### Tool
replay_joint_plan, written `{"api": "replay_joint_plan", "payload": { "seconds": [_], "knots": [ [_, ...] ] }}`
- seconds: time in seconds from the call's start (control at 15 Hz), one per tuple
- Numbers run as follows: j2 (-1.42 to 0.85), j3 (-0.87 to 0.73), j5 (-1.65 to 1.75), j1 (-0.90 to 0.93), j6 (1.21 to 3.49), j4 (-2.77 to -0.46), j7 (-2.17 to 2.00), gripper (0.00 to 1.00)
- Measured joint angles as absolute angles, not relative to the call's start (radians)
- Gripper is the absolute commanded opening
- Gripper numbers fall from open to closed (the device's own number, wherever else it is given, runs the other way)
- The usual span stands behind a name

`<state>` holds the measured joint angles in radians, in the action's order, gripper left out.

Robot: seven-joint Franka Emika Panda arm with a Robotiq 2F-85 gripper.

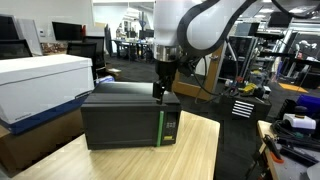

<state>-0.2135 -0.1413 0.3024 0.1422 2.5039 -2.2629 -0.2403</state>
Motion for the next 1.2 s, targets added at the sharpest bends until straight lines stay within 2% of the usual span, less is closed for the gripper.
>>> {"api": "replay_joint_plan", "payload": {
  "seconds": [0.33,0.8,1.2],
  "knots": [
    [-0.213,-0.08,0.091,0.063,2.471,-2.24,-0.177,1.0],
    [-0.184,-0.062,0.014,-0.005,2.454,-2.239,0.006,1.0],
    [-0.07,-0.072,-0.023,-0.066,2.281,-2.239,0.179,1.0]
  ]
}}
